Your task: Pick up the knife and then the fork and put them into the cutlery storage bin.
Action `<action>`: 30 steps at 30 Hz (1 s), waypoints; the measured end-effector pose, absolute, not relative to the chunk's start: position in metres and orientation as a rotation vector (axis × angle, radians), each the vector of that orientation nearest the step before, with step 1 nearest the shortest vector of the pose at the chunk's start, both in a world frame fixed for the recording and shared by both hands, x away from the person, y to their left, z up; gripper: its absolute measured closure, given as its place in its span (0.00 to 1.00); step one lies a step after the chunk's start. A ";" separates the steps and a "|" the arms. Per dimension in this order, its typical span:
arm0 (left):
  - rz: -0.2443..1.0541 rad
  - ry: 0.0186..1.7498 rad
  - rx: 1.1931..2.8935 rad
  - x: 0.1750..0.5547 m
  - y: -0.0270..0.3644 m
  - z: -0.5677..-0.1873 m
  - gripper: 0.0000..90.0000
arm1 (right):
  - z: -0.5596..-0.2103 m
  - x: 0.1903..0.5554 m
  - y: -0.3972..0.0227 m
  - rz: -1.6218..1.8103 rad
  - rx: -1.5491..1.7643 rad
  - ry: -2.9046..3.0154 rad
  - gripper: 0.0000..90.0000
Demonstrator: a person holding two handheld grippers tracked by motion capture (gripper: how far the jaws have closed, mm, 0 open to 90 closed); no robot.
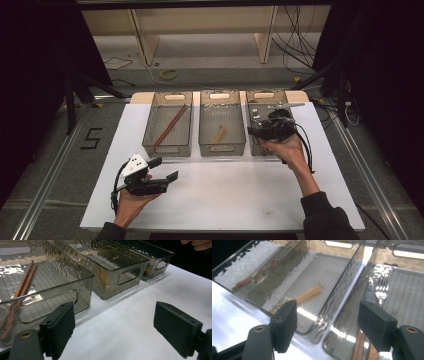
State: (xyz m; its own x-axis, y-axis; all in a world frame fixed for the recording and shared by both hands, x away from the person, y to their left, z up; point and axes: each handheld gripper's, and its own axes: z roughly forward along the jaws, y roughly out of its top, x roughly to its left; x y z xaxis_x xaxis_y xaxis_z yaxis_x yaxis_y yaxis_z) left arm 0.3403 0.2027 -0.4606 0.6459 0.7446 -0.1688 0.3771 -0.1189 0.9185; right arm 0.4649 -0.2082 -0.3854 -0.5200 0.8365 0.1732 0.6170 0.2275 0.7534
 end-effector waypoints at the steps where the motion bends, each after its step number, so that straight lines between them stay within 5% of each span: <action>1: 0.404 0.915 1.731 0.340 0.203 -0.461 0.19 | -0.386 0.462 -0.207 1.189 1.360 2.229 0.36; 30: 0.386 0.902 1.759 0.341 0.199 -0.461 0.19 | -0.401 0.388 -0.203 1.461 1.173 2.223 0.30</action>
State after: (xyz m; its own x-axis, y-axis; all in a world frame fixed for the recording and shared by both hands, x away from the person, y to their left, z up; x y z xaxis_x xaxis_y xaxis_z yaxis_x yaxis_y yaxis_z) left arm 0.3411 0.1988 -0.4612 0.6607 0.7323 -0.1651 0.3858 -0.1425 0.9115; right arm 0.3878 -0.2030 -0.4015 -0.6517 0.7252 0.2223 0.4920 0.1811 0.8516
